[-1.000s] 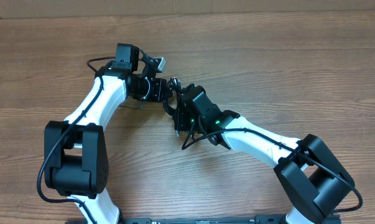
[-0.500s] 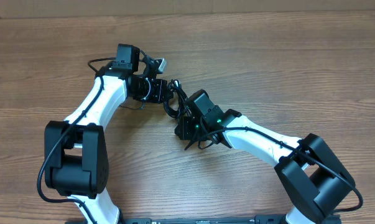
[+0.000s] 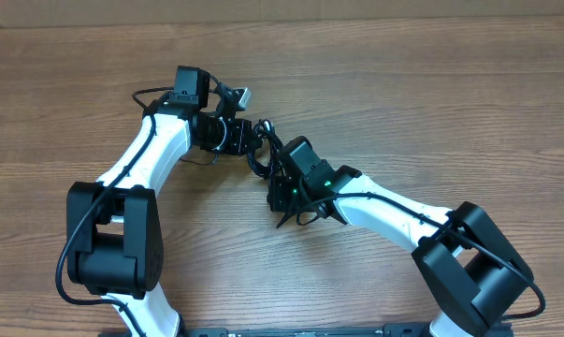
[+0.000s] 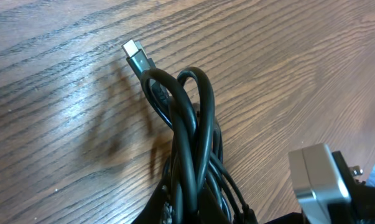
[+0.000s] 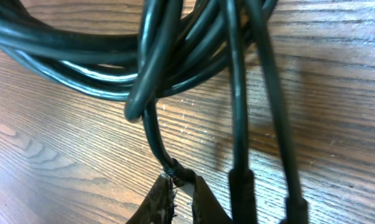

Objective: Untangle cables

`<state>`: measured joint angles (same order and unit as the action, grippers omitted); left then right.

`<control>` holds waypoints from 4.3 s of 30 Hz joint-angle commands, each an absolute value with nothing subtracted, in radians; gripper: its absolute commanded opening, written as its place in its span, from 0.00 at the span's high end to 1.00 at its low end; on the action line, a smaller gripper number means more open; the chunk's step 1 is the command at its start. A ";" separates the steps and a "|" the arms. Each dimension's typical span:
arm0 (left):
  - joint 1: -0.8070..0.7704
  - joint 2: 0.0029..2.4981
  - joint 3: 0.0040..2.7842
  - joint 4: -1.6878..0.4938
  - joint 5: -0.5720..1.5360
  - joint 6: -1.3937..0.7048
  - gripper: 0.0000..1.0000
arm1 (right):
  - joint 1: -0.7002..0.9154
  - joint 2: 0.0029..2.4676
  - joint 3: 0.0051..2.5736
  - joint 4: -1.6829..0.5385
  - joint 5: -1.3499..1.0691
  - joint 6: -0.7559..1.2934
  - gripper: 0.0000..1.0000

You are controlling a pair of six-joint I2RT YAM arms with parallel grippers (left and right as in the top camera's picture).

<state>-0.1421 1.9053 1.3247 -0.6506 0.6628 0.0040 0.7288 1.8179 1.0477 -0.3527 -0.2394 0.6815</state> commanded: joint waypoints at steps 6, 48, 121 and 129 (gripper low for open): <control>-0.144 1.897 1.337 -0.649 0.744 0.025 0.96 | 0.741 1.827 1.046 -0.346 -0.210 0.684 0.90; -0.041 1.897 1.337 -0.688 0.790 -0.265 0.95 | 0.766 1.827 1.046 -0.327 -0.153 0.710 0.63; -0.039 1.897 1.337 -0.711 1.005 0.215 0.96 | 0.687 1.722 1.115 -0.411 -0.387 0.401 0.96; -0.040 1.897 1.337 -0.722 1.022 0.249 0.96 | 0.685 1.724 1.115 -0.283 -0.382 0.400 0.96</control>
<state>-0.0326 1.9053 1.3247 -0.7177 0.9562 0.2031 0.6834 1.7462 1.1149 -0.3309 -0.3801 0.3969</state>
